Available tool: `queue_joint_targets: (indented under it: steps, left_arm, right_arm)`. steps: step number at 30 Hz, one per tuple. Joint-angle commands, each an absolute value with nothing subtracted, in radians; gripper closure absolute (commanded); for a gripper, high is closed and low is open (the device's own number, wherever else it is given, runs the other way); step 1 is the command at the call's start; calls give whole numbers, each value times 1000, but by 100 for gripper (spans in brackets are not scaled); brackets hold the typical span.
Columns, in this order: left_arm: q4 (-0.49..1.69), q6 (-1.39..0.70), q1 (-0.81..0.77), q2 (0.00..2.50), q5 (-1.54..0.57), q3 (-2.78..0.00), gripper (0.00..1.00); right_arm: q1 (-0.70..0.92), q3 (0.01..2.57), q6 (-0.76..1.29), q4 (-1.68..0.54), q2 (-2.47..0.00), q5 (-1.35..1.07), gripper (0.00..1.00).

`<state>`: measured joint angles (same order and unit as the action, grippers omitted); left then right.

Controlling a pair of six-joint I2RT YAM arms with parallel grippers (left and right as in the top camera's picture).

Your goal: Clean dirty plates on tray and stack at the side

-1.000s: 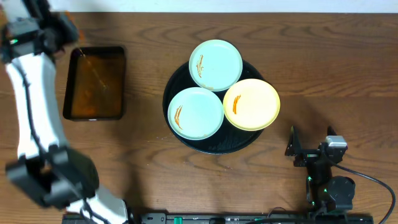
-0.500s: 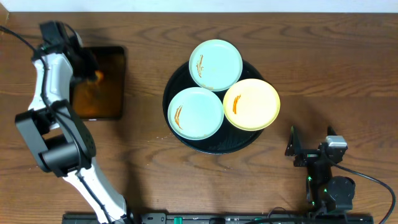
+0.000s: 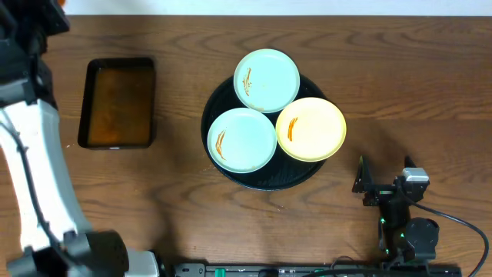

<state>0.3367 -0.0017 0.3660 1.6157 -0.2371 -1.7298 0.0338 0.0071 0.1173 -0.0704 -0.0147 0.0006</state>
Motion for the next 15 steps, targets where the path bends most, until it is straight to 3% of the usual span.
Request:
queue_joint_targets:
  steps: [1,7,15]
  left_arm:
    - [361,10,376,1831,-217,-1582,93]
    - [365,7,411,1859,-250,-1562,93]
    - [151,6,436,1571,-385,-1578,93]
  right_arm:
    - [13,6,107,-74,-11,10,1]
    - [13,6,107,-74,-11,10,1]
    - [13,6,107,-74,-11,10,1]
